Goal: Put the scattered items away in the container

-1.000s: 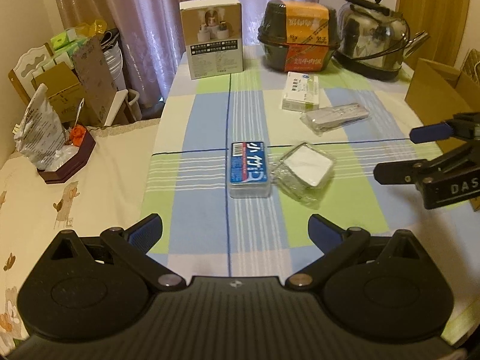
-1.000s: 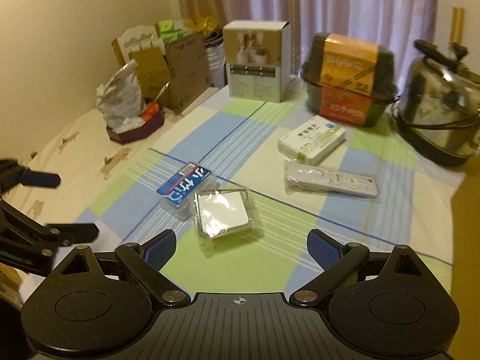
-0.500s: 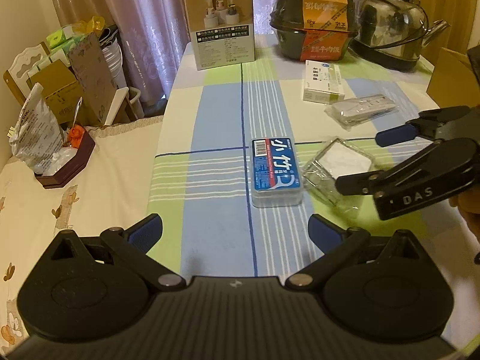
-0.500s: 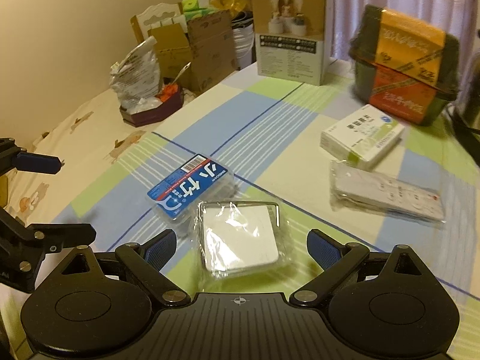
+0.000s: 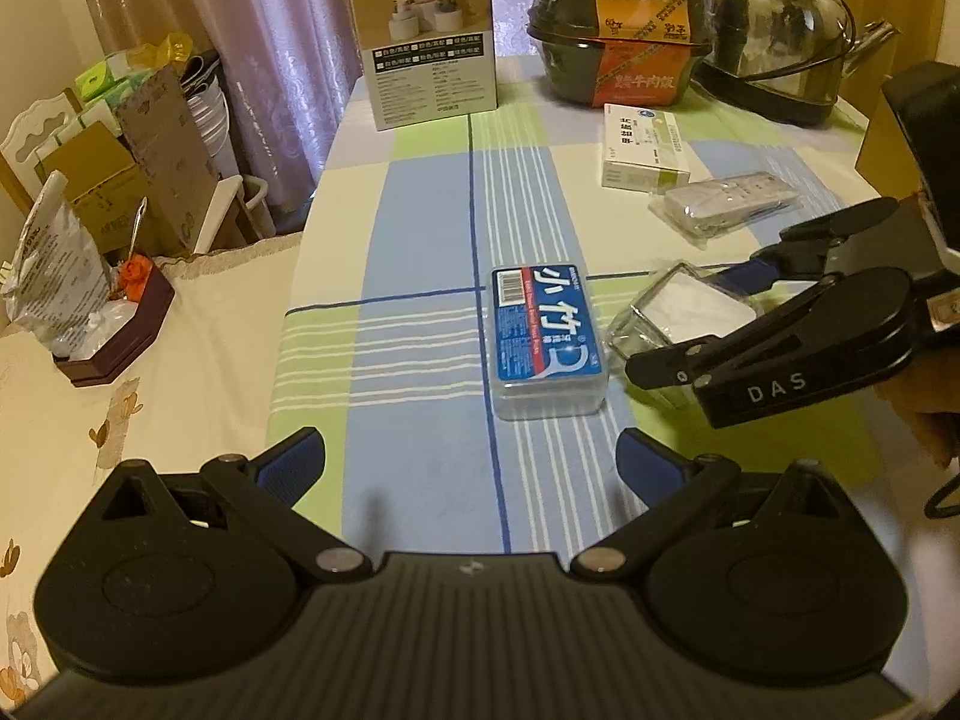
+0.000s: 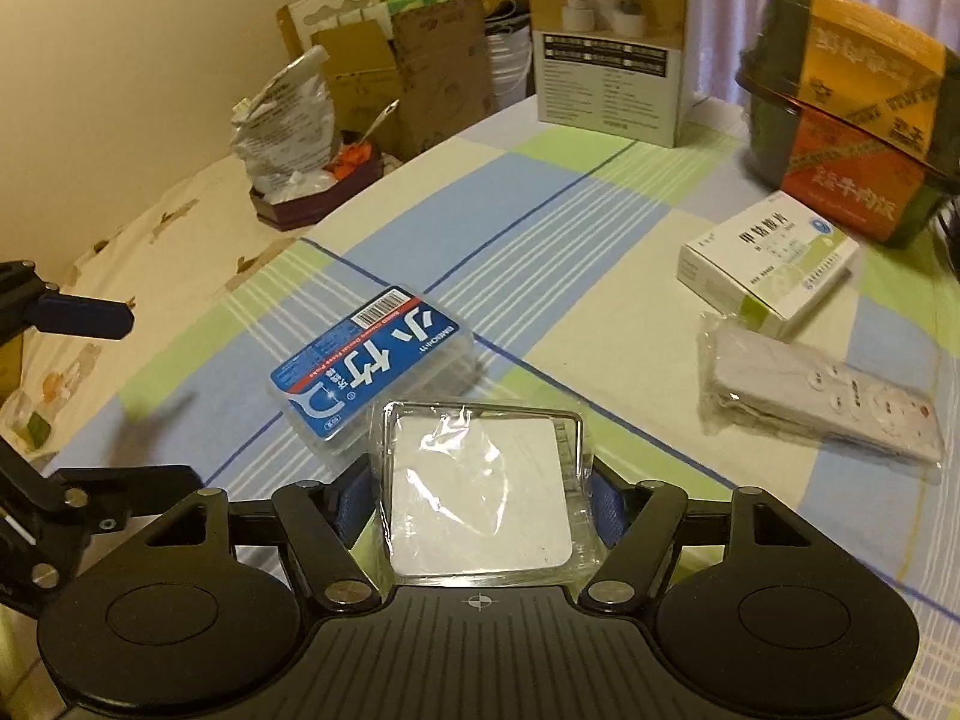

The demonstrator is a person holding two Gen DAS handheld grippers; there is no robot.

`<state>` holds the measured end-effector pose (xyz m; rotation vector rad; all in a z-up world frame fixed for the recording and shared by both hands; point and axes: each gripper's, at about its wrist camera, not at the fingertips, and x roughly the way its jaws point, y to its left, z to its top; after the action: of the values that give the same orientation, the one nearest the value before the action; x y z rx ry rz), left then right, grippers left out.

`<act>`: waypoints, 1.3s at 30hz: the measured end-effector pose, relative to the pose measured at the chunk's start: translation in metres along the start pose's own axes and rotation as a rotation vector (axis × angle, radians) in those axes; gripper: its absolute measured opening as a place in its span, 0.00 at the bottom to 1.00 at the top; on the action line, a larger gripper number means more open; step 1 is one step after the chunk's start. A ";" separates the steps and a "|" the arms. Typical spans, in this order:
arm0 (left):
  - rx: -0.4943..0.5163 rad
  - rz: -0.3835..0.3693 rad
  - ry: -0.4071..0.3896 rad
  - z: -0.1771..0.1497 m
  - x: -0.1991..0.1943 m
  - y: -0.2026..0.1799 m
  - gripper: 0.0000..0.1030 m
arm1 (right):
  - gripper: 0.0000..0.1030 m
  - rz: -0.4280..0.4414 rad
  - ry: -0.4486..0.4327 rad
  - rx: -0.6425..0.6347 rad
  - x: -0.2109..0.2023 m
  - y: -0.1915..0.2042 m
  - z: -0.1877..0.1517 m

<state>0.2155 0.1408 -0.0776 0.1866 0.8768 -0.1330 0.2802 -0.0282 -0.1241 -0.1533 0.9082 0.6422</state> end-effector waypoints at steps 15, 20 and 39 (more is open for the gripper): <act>0.013 -0.034 -0.022 0.038 0.048 -0.024 0.93 | 0.70 -0.186 -0.023 0.150 -0.055 -0.034 -0.046; -0.028 -0.026 0.032 0.044 0.072 -0.022 0.66 | 0.70 -0.200 -0.032 0.182 -0.068 -0.040 -0.056; 0.101 -0.168 0.048 0.039 0.011 -0.082 0.50 | 0.70 -0.246 -0.029 0.234 -0.123 -0.030 -0.086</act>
<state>0.2356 0.0515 -0.0704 0.2105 0.9345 -0.3313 0.1841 -0.1412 -0.0866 -0.0447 0.9122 0.3067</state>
